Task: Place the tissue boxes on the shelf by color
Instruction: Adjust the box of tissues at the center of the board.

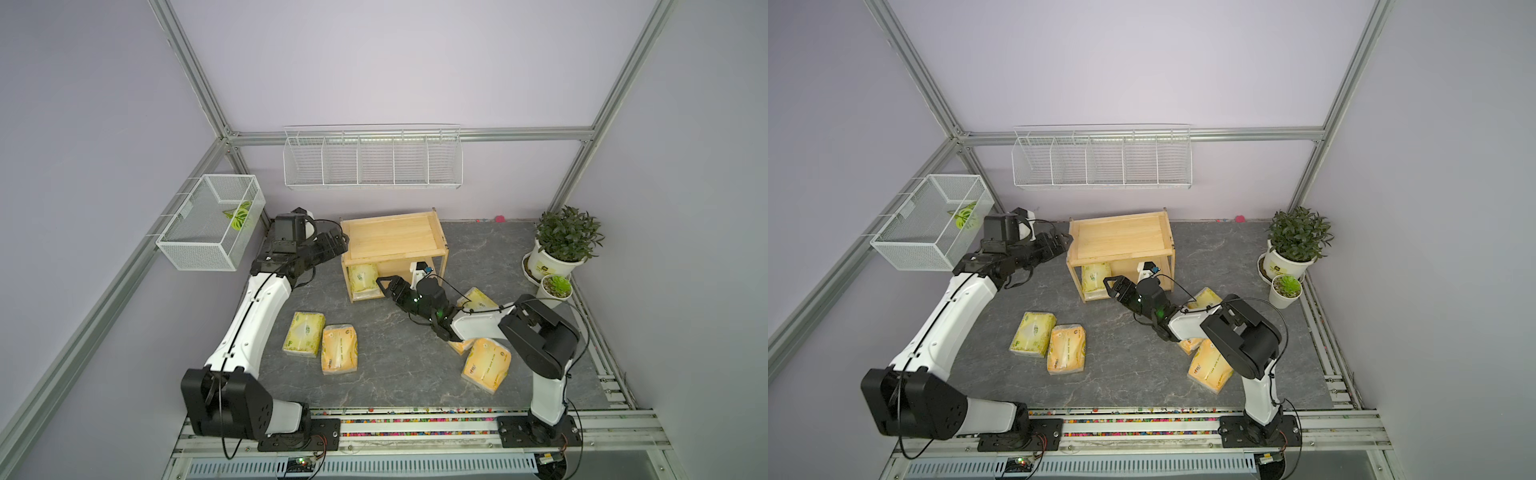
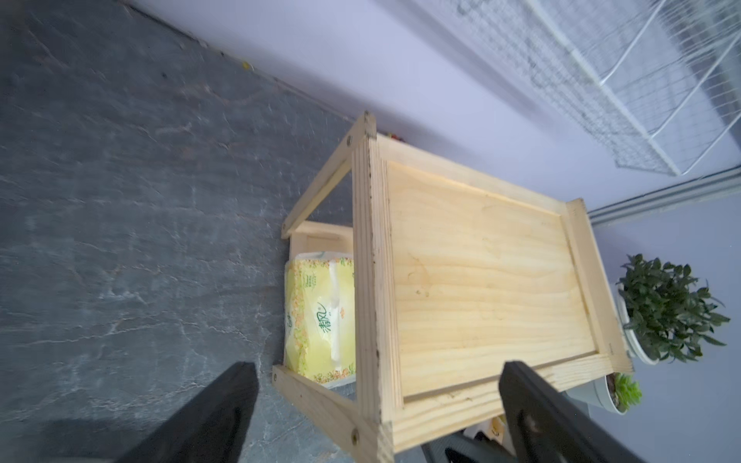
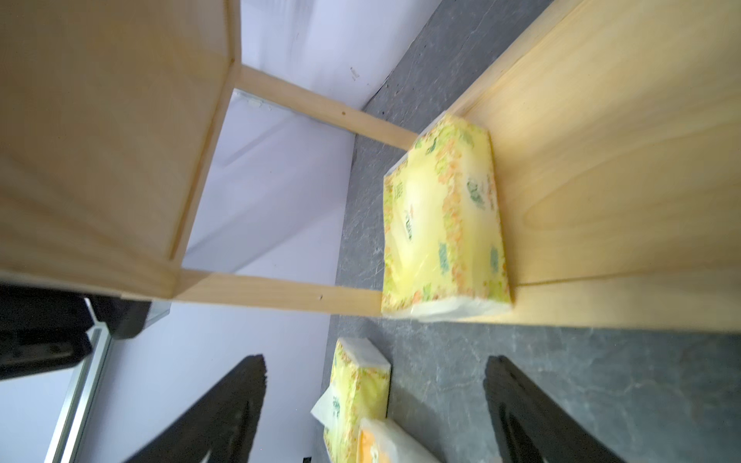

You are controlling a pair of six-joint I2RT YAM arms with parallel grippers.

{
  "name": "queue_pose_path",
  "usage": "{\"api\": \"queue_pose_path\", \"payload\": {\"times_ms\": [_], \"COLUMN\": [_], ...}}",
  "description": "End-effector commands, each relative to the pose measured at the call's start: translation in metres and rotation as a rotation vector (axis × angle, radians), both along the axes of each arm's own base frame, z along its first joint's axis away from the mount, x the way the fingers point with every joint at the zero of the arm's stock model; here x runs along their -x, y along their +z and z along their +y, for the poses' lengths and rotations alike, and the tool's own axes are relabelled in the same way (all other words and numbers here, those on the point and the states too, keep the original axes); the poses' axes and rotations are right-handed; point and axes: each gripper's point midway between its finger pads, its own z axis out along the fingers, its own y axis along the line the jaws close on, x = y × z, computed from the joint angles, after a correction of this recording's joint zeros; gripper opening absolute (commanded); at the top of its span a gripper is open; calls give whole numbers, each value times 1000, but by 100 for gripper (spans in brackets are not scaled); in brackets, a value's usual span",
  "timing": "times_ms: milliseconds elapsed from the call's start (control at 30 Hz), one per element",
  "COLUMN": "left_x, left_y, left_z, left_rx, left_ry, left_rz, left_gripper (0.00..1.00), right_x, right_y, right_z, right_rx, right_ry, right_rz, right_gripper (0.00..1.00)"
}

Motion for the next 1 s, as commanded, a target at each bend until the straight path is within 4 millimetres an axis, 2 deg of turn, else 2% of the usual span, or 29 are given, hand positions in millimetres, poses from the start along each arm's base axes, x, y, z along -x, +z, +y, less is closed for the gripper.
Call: {"api": "queue_pose_path", "payload": {"times_ms": [0, 100, 267, 433, 600, 767, 867, 967], "left_x": [20, 43, 73, 78, 79, 81, 83, 84], "left_y": [25, 23, 18, 31, 43, 60, 67, 66], "left_z": [24, 40, 74, 103, 131, 141, 142, 138], "left_rx": [-41, -72, -147, -179, -193, -188, -181, -160], "left_ry": [103, 168, 294, 367, 450, 490, 495, 487], "left_rz": [-48, -30, -10, -33, -45, -74, -86, -83], "left_gripper": [100, 100, 100, 100, 100, 100, 100, 100], "right_x": [37, 68, 123, 179, 222, 247, 252, 252], "right_y": [-1, 1, 2, 2, -11, -35, -46, -54], "right_z": [11, 30, 75, 124, 154, 172, 179, 187], "right_rx": [81, 147, 274, 399, 470, 520, 553, 570], "right_ry": [111, 221, 445, 660, 810, 909, 936, 952], "right_rz": [-7, -10, -34, -97, -118, -103, -100, -90], "right_gripper": [91, 91, 91, 91, 91, 91, 91, 91]}}
